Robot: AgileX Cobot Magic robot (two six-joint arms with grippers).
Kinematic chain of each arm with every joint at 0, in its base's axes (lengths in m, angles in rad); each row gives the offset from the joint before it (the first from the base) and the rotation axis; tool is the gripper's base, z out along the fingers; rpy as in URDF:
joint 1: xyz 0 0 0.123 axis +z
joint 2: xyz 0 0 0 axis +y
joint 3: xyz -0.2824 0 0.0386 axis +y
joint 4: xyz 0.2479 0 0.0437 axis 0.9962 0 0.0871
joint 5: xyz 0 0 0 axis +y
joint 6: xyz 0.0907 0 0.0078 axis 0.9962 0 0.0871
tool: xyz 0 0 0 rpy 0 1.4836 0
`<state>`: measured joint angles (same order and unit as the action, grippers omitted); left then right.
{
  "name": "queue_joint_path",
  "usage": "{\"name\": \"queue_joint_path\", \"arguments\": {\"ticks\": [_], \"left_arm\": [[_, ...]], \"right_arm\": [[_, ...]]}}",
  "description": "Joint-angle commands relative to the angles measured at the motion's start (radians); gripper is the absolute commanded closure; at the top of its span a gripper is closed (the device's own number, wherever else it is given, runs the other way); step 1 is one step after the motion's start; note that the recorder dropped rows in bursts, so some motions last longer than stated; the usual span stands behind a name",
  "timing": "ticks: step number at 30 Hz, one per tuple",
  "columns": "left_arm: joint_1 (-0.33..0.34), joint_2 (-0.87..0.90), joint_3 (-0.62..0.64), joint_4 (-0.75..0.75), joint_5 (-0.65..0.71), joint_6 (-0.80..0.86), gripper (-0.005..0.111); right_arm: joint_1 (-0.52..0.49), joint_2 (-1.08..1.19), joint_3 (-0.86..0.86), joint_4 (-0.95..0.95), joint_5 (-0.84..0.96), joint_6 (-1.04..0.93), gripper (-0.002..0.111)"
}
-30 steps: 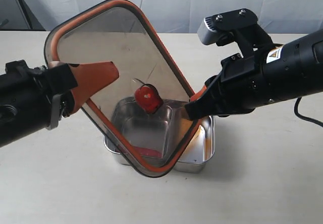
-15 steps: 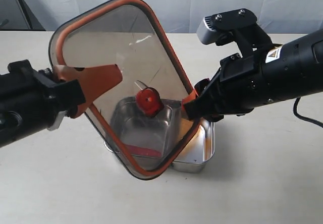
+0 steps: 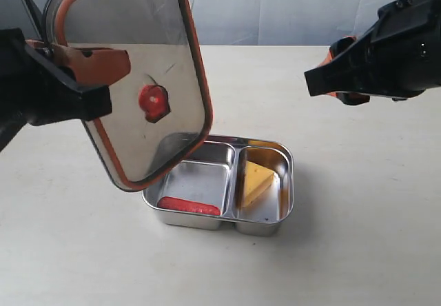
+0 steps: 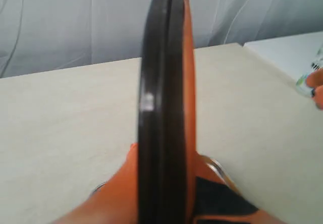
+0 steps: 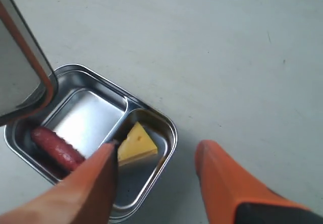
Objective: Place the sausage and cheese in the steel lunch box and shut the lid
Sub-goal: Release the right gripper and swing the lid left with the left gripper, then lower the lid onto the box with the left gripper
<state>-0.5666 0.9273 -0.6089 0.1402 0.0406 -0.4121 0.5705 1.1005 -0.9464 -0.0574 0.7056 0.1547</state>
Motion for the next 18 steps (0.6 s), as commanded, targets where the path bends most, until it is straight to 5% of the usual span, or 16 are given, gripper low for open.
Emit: {"name": "queue_joint_path", "arguments": {"ticks": [1,12,18], "left_arm": [[0.006,0.004,-0.034,0.189,0.084,0.009,0.107],[0.001,0.127,-0.080,0.491,0.198,0.005,0.107],[-0.073,0.201,-0.080,0.777,0.214,-0.014,0.107]], "right_arm": [[0.000,-0.044,-0.007,-0.030,0.059,0.090,0.060],[0.000,-0.138,-0.007,-0.030,0.164,0.110,0.060],[0.000,-0.167,-0.007,-0.046,0.169,0.110,0.060]]}}
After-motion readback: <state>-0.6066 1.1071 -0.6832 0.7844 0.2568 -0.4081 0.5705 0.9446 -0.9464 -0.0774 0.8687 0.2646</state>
